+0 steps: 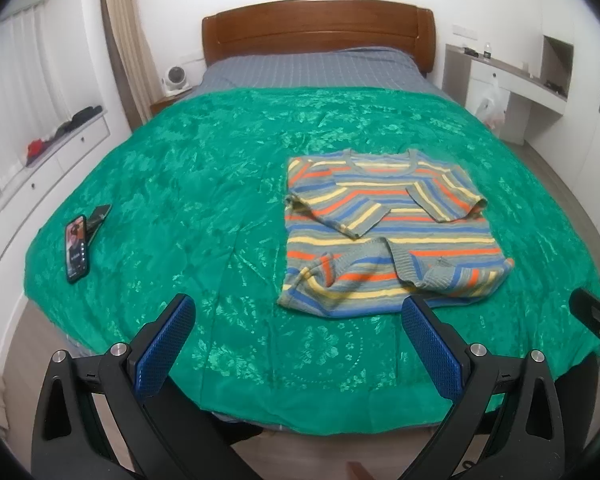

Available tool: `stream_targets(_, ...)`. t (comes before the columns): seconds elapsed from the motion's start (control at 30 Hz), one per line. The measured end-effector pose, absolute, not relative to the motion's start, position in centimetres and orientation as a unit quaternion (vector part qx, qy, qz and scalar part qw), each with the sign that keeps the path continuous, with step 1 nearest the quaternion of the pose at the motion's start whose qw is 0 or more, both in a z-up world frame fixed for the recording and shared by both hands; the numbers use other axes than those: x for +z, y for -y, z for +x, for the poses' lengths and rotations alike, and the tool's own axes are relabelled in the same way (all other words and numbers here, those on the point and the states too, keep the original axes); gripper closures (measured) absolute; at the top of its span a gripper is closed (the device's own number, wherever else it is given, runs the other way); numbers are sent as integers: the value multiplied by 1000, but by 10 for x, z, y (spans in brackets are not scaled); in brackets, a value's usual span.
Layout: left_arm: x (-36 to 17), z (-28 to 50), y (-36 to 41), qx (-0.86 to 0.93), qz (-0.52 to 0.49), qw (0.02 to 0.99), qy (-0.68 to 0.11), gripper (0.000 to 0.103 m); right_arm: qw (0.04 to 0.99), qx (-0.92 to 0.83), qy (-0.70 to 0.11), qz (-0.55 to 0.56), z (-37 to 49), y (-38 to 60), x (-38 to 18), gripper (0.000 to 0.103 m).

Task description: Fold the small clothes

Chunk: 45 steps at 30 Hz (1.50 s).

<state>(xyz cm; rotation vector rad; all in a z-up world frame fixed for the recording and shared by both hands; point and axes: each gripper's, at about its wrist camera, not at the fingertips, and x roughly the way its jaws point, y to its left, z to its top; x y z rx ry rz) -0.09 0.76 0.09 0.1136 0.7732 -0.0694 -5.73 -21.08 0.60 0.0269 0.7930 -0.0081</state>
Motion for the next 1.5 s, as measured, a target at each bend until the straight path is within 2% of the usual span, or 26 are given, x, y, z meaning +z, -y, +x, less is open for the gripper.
stream_targets(0.57,-9,2,-9,-39,62,916,-394,0,920,-6,-392,17,-55,210,4,0)
stream_targets(0.93,-41,33,-70,-36,23,897,-440,0,919,-43,-391,38,-55,243,-6,0)
stream_targets(1.1,-70,69,-50,-115,33,875,-470,0,912,-16,-410,18,-33,241,-32,0)
stream_targets(1.3,-112,125,1,-195,93,842,-495,2,885,110,-452,-35,24,218,-75,0)
stream_targets(1.33,-119,133,7,-197,106,837,-500,4,876,132,-461,-51,35,211,-84,1)
stream_targets(1.37,-123,138,11,-197,112,834,-503,12,868,145,-468,-76,47,204,-95,1)
stream_targets(1.4,-129,144,14,-198,117,827,-513,27,864,150,-471,-96,54,198,-104,2)
stream_targets(1.43,-133,148,15,-199,119,821,-522,34,859,156,-475,-115,60,194,-112,10)
stream_targets(1.47,-135,150,14,-198,120,816,-529,48,852,162,-481,-129,67,191,-122,28)
stream_targets(1.5,-138,150,14,-205,116,811,-535,67,846,166,-489,-131,69,192,-127,40)
